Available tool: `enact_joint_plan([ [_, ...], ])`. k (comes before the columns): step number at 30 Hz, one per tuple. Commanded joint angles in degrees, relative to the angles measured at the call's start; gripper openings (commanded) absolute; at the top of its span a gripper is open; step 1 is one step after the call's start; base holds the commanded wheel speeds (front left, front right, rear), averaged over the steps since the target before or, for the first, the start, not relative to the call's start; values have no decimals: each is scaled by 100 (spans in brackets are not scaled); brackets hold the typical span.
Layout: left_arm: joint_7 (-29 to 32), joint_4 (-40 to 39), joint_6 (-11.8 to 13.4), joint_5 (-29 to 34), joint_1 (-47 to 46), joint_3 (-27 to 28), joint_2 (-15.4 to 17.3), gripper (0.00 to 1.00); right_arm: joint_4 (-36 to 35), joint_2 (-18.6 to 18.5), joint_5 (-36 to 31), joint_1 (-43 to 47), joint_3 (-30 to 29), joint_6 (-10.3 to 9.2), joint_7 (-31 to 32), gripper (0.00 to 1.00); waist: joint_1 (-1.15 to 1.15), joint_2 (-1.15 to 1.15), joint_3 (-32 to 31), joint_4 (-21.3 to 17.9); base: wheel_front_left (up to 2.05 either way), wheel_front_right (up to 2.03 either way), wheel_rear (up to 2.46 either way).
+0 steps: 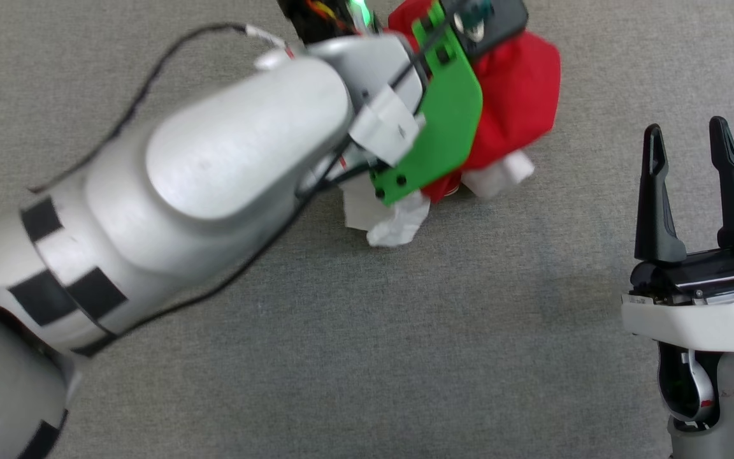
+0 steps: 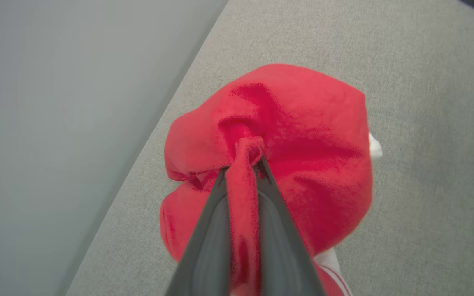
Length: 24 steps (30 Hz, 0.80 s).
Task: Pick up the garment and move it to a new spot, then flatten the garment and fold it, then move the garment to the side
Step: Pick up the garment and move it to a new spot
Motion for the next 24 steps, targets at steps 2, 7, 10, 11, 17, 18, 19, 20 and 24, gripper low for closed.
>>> enact_joint_plan([
  [2,257,16,-10,250,634,-29,-179,0,-22,-8,28,-76,4,-4,-27,100,0,0,159,-117,0,0,0],
  [7,752,30,-10,667,1542,-31,-412,0,-15,-8,43,-135,14,-4,-27,100,0,0,271,-182,0,0,0],
  [10,1123,6,-10,887,1959,-31,-457,0,4,-8,53,-165,12,-4,-27,100,0,0,305,-219,0,0,0],
  [11,1215,-20,-10,947,2058,-31,-448,0,8,-8,55,-172,17,-4,-27,100,0,0,311,-231,0,0,0],
  [17,862,57,-10,1007,2142,-31,-448,100,44,-8,53,-135,-24,-4,-27,100,0,0,209,-191,0,0,0],
  [18,706,72,-10,1024,2109,-31,-470,100,55,-8,39,-108,-18,-4,-27,100,0,0,151,-166,0,0,0],
  [19,559,83,-10,1033,2074,-31,-483,100,65,-8,29,-85,-15,-4,-27,100,0,0,102,-144,0,0,0],
  [20,335,92,-10,1038,2028,-32,-507,100,79,-8,12,-55,-19,-4,-27,100,0,0,25,-107,0,0,0],
  [24,-704,218,-10,1047,1826,-32,-576,100,111,-8,-43,90,-69,-4,-27,100,0,0,-274,65,0,0,0],
])
